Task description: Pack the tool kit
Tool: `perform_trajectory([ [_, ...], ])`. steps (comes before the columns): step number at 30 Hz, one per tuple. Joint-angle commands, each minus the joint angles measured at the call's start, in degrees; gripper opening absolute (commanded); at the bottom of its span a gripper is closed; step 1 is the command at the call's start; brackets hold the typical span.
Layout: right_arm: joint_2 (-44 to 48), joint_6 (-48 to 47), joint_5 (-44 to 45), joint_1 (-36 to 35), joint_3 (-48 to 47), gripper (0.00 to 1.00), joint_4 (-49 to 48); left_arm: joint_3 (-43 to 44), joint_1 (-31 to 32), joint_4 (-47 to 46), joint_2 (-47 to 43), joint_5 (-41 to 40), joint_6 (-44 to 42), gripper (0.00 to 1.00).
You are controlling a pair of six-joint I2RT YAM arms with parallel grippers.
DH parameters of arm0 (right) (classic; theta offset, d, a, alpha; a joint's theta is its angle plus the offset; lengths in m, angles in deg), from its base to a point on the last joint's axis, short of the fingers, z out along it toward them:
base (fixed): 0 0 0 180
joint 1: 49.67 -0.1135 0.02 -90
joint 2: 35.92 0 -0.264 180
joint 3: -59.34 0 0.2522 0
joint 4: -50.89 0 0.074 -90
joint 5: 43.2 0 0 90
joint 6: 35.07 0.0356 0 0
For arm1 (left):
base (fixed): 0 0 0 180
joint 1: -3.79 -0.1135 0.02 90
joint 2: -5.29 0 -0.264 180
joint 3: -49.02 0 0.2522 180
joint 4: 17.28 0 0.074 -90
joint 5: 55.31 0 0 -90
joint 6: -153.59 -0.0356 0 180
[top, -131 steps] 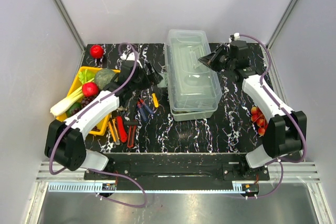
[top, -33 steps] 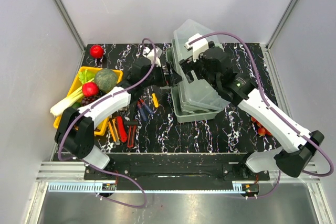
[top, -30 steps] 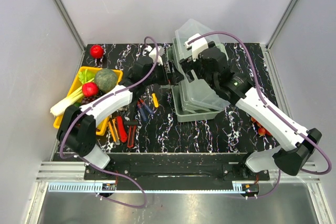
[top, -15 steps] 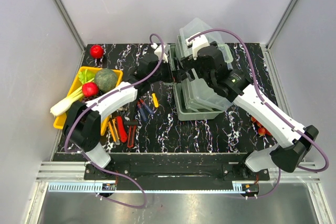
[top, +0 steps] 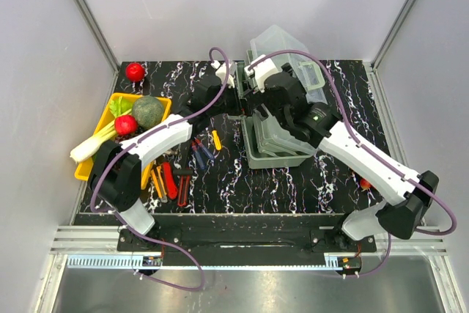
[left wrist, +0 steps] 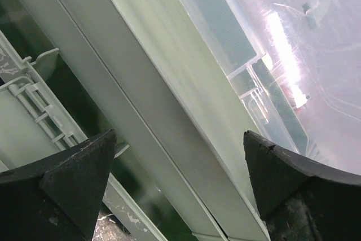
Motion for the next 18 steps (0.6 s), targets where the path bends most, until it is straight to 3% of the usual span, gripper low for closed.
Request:
perform_trajectory([
  [1, -1.5, -1.8, 4.6, -1.8, -3.1, 0.98, 0.9, 3.2, 0.5, -5.5, -0.6, 0.4, -0.2, 0.99],
  [11, -1.4, 11.0, -2.6, -3.1, -11.6, 0.93, 22.0, 3.9, 0.5, -6.1, 0.1, 2.3, 0.0, 0.99],
  [18, -0.5, 9.9, 6.8, -9.8, -10.6, 0.99, 26.0, 4.9, 0.0, -4.0, 0.2, 2.5, 0.9, 0.99],
])
